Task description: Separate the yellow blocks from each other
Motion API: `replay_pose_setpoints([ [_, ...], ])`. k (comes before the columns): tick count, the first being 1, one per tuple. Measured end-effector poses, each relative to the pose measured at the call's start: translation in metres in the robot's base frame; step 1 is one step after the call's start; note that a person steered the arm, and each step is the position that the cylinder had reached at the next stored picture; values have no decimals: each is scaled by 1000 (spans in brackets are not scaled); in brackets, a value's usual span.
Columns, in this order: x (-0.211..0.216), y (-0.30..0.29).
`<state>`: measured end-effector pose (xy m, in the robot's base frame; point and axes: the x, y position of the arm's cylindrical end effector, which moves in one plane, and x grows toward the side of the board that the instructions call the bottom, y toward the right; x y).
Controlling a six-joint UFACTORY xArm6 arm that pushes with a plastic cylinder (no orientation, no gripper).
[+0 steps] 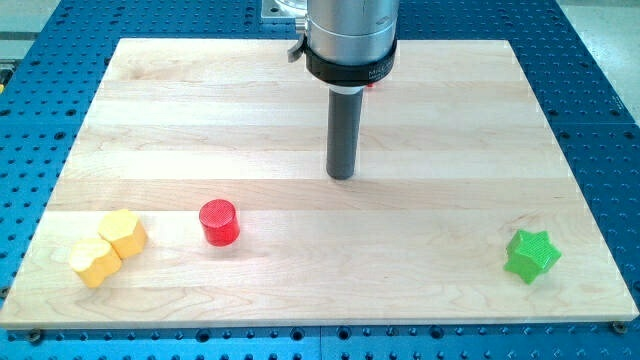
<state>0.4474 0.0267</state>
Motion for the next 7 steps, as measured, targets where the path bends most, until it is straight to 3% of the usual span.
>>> replay_pose_setpoints([
  [4, 115, -41],
  [5, 153, -76],
  [7, 168, -171],
])
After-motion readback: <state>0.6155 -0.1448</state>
